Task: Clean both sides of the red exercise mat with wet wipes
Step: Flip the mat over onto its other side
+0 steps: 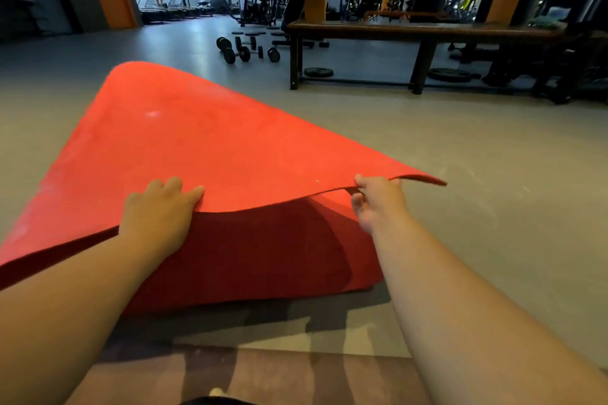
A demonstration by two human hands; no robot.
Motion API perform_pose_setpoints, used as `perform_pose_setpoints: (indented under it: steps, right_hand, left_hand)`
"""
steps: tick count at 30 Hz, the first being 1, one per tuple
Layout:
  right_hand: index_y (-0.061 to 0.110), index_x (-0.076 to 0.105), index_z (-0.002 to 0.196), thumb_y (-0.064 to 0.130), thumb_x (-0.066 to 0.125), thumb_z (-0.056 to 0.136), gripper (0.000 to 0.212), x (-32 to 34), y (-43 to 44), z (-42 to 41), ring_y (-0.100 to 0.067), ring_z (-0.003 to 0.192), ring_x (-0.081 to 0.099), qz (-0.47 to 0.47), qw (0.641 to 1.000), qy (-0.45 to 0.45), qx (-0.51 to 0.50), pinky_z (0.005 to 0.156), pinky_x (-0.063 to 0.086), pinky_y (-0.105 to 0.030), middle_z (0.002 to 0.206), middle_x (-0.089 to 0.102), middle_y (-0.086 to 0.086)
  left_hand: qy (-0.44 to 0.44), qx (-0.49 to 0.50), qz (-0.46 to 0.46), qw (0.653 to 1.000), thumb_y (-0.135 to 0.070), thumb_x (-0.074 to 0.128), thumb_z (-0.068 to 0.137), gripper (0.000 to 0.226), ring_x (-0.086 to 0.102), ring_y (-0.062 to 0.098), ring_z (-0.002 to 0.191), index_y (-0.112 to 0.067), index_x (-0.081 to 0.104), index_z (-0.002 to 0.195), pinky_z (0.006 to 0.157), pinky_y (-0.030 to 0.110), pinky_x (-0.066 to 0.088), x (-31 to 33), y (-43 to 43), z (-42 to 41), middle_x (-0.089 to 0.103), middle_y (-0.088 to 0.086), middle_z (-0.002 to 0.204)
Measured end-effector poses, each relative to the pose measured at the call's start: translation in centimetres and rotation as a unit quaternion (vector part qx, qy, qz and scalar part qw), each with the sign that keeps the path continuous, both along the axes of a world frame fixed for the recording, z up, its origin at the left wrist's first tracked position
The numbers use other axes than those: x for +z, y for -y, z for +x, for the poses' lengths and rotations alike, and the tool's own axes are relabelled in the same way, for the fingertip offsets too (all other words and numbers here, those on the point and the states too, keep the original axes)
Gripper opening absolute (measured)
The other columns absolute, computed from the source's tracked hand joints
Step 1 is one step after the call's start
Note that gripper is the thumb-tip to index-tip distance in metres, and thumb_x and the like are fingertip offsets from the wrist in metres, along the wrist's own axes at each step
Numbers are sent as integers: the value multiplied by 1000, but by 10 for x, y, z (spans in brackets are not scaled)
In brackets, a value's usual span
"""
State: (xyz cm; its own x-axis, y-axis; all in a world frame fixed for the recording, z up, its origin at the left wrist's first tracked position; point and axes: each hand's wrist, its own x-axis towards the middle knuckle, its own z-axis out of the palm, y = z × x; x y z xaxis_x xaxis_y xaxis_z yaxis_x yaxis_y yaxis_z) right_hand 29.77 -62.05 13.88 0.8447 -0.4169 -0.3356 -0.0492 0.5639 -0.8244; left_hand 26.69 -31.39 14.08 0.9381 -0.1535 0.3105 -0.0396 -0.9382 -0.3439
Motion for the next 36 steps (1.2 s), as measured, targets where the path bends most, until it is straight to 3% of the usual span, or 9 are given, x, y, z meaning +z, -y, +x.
perform_pose_setpoints:
  steps: [3,6,9,11,15,20,23,28,36]
  right_hand:
    - [14,51,88,-7,55,86,21,17,7,2,-7,43,49,-20,998,-14,57,31,34,-12,73,50,-3]
    - [10,50,79,-5,47,91,20,-18,29,-6,-7,28,49,-20,988,-118,94,27,31,-11,68,50,-5]
    - [6,49,84,-6,40,93,18,-53,54,-16,-13,26,52,-55,972,-200,109,25,28,-10,67,54,-9]
    - [4,48,78,-6,39,93,21,-69,69,-20,-13,24,49,-70,966,-228,104,25,29,-10,60,55,-10]
    - [7,46,73,-5,40,93,24,-88,102,-23,-7,18,37,-88,962,-252,60,27,32,-11,64,45,-8]
    - [11,47,76,-4,42,92,23,-95,183,-28,-7,21,41,-68,975,-211,-19,28,34,-11,65,46,-6]
    - [16,52,94,1,46,93,16,-94,245,-31,-12,40,47,-52,977,-193,-80,29,35,-12,69,48,-3]
    - [17,50,83,11,43,96,16,-97,332,-47,-12,53,44,-39,972,-186,-138,30,34,-10,70,48,-2]
    - [20,53,91,35,49,96,17,-118,385,-80,-16,68,58,2,972,-185,-146,46,38,-23,81,61,-4]
  left_hand:
    - [78,-38,-43,995,-5,71,64,48,56,36,77,-20,66,109,58,44,47,1,-13,6,53,15,91]
    - [36,-57,-13,998,-15,79,60,83,59,36,99,-32,53,136,68,44,47,-12,-4,6,54,13,132]
    - [-118,-62,9,991,-18,48,90,71,41,22,133,-46,20,148,92,41,43,-49,13,9,33,-8,153]
    - [-259,-51,-9,965,-22,34,99,57,38,17,136,-47,20,148,105,36,39,-72,27,8,34,-10,153]
    - [-361,-75,-23,929,-29,31,103,46,45,20,132,-42,29,147,104,28,38,-102,75,7,44,0,148]
    - [-270,-116,-113,949,-25,35,103,44,51,23,126,-42,36,145,97,30,41,-110,154,17,49,1,144]
    - [-258,-182,-113,942,-25,34,103,45,50,23,127,-43,36,144,98,31,39,-107,217,27,48,-2,145]
    - [-262,-313,-5,913,-17,38,97,52,54,25,120,-39,33,144,91,38,47,-111,329,33,50,-5,140]
    - [-217,-450,-43,865,-29,39,101,34,58,29,110,-32,45,134,81,35,45,-95,530,29,59,2,128]
